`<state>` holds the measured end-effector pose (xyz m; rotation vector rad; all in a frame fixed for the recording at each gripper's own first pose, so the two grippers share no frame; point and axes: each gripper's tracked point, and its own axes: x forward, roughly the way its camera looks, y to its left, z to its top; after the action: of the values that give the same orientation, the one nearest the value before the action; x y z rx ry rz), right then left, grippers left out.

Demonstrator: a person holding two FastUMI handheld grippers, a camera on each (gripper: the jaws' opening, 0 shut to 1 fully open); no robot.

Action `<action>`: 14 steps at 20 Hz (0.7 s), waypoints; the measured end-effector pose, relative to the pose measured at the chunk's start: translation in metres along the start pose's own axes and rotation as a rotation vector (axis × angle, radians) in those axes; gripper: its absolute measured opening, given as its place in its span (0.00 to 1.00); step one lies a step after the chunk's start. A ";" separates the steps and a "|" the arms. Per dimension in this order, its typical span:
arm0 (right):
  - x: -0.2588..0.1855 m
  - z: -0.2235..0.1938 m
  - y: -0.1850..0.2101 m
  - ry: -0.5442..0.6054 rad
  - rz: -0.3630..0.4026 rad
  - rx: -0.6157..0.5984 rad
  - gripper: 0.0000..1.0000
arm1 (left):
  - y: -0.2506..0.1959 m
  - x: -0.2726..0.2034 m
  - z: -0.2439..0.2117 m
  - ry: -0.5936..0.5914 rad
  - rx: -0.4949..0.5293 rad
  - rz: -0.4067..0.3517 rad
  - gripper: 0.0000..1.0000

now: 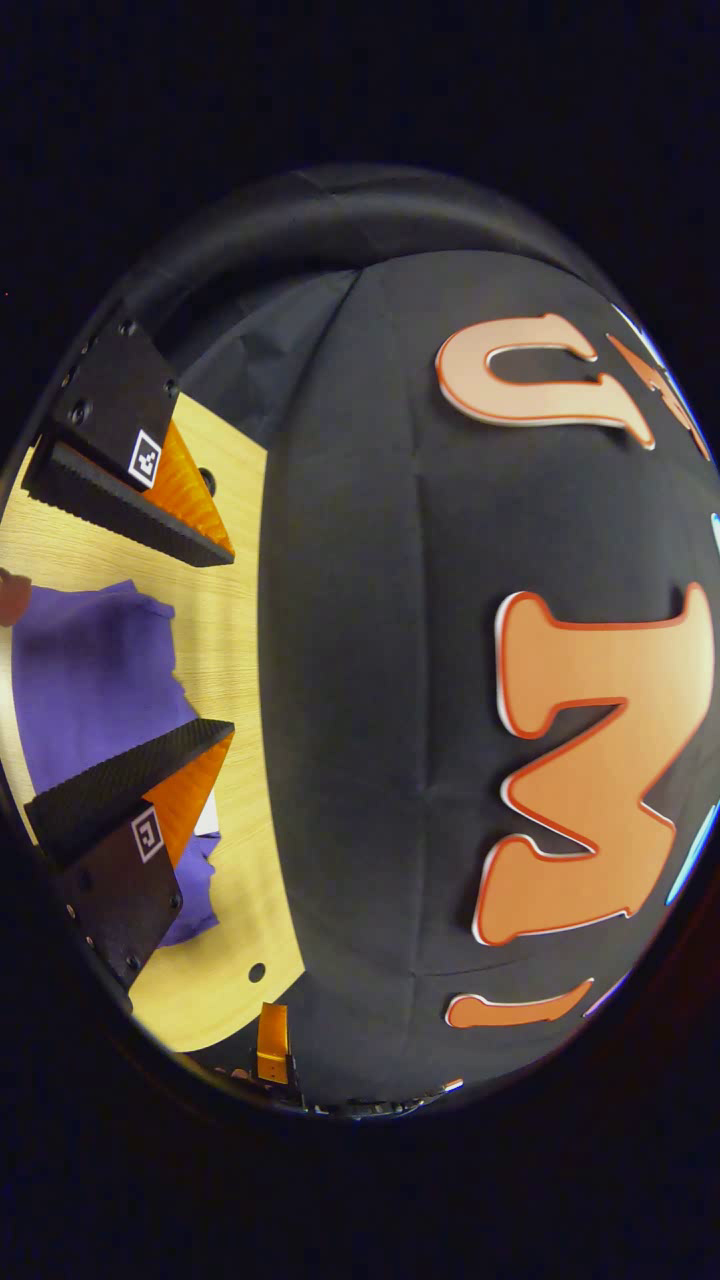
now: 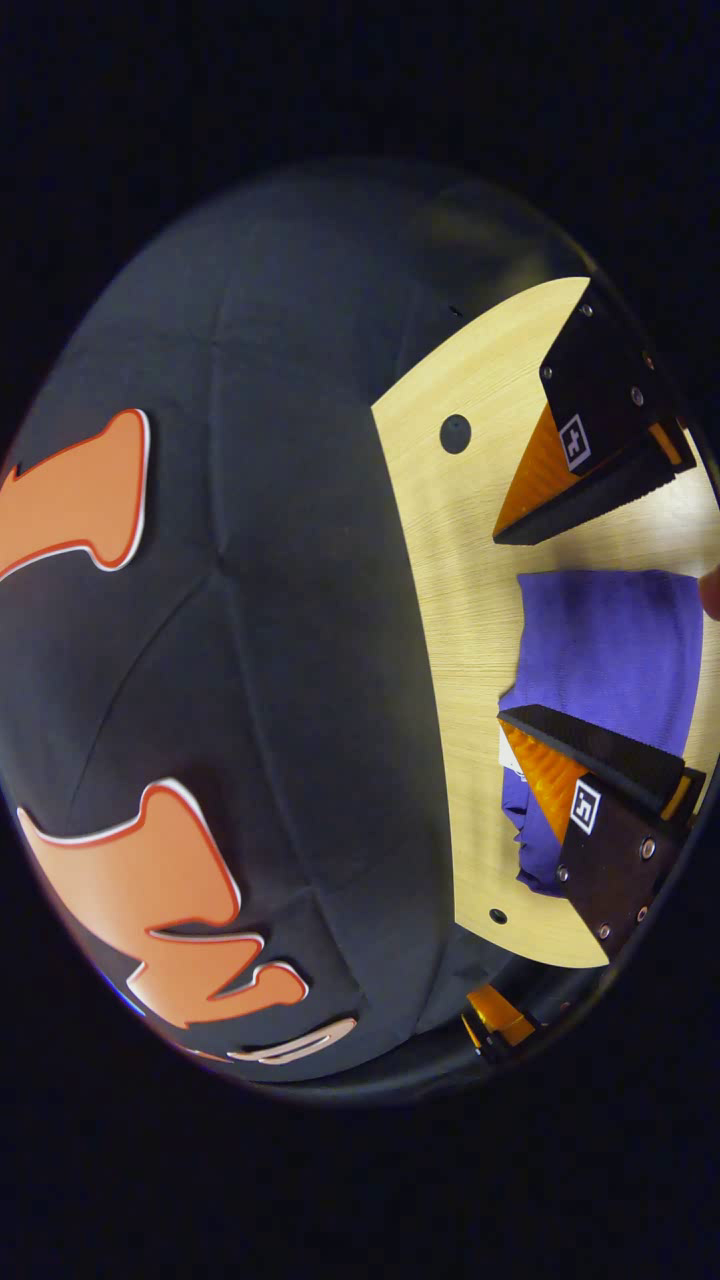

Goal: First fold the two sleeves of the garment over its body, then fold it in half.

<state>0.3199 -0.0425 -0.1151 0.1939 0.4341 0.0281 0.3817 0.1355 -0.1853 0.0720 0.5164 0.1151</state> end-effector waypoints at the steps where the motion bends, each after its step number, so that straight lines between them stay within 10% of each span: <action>1: -0.006 0.004 0.003 -0.026 0.004 -0.014 0.96 | -0.002 -0.008 0.004 -0.032 -0.011 -0.002 0.99; 14: -0.127 0.050 0.047 -0.371 0.021 -0.123 0.95 | -0.009 -0.132 0.043 -0.309 -0.075 -0.063 0.99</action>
<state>0.2260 -0.0137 -0.0092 0.0792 0.0603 0.0386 0.2896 0.1079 -0.0843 -0.0001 0.2052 0.0604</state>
